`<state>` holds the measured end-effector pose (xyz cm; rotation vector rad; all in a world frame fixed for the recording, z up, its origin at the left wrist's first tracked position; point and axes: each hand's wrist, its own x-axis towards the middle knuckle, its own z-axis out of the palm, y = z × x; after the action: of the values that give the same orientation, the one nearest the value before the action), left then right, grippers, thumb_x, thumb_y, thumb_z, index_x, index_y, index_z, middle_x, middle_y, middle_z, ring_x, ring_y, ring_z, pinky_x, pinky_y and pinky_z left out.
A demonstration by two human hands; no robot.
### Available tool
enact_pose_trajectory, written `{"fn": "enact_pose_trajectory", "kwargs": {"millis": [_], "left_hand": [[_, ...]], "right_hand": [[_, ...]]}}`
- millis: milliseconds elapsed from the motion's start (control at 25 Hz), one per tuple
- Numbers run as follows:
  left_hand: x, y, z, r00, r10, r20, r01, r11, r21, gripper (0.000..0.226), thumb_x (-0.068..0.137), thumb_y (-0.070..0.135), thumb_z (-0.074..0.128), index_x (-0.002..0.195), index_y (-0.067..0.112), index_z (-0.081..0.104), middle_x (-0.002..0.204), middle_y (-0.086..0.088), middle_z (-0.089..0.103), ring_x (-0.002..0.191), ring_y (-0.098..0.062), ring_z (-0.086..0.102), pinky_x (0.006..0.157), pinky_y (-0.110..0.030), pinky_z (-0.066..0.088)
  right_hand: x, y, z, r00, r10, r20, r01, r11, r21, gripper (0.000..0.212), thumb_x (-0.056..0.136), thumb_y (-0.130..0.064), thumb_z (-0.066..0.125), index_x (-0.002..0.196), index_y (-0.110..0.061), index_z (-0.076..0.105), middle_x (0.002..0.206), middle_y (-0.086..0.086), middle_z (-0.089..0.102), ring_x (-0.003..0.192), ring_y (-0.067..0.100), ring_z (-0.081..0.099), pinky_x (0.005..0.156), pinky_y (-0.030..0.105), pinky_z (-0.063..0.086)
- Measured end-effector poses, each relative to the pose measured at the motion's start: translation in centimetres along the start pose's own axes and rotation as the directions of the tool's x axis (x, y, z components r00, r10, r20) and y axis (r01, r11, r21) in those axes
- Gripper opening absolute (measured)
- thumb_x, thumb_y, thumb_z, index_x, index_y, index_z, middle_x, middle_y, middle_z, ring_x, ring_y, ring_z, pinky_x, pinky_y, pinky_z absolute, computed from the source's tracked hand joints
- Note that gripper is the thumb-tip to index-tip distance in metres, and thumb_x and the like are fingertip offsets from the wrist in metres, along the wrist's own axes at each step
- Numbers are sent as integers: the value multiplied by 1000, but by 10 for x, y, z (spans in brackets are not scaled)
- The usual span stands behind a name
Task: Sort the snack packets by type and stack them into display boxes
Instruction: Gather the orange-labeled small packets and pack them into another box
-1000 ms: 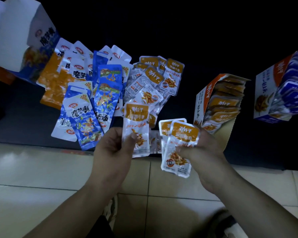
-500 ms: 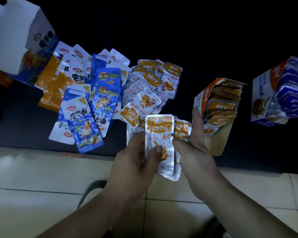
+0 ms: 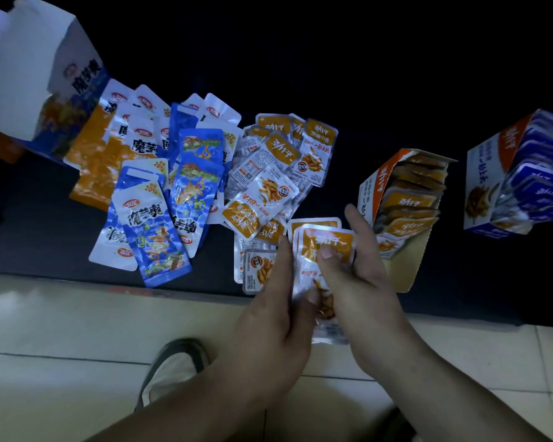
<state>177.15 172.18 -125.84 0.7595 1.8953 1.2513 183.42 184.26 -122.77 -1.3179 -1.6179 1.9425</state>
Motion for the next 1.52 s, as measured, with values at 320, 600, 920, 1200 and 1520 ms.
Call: {"fn": "enact_pose_trajectory", "kwargs": {"millis": [320, 600, 920, 1200, 1520], "left_hand": [[5, 18, -8, 989, 122, -81, -136, 973, -186, 55, 106, 19, 51, 143, 59, 43, 130, 29, 65, 110, 6, 66, 86, -18, 56], [8, 58, 19, 955, -54, 290, 158, 924, -349, 60, 106, 28, 46, 145, 69, 29, 117, 15, 71, 59, -34, 67, 58, -45, 61], [38, 97, 49, 936, 46, 350, 14, 986, -168, 58, 108, 8, 46, 145, 53, 44, 111, 5, 76, 77, -27, 75, 60, -45, 62], [24, 78, 88, 965, 72, 252, -69, 997, -21, 64, 105, 31, 49, 150, 66, 20, 108, 28, 71, 78, 3, 69, 70, -22, 57], [27, 64, 80, 971, 166, 173, -161, 986, -40, 72, 107, 10, 48, 157, 51, 16, 128, 38, 61, 99, 11, 66, 79, -11, 50]], "right_hand": [[7, -28, -17, 994, 67, 81, -70, 997, 29, 55, 98, -7, 63, 129, -53, 60, 118, -10, 74, 102, 22, 74, 87, 50, 61], [-4, -34, -60, 993, -54, -105, 59, 998, 37, 47, 99, -3, 62, 113, -46, 70, 113, -4, 73, 96, 22, 75, 83, 55, 62], [-23, -36, -101, 988, -54, -146, 74, 988, 137, 45, 102, -17, 58, 116, -60, 58, 106, -15, 74, 99, 14, 73, 88, 50, 60], [-23, -28, -119, 971, -45, -235, 79, 987, 138, 44, 103, -14, 57, 112, -57, 61, 99, -18, 74, 87, 5, 74, 74, 32, 61], [-8, -26, -121, 994, -99, -37, 98, 995, -8, 40, 105, -21, 54, 121, -58, 55, 110, -13, 73, 99, 12, 74, 88, 45, 62]]}}
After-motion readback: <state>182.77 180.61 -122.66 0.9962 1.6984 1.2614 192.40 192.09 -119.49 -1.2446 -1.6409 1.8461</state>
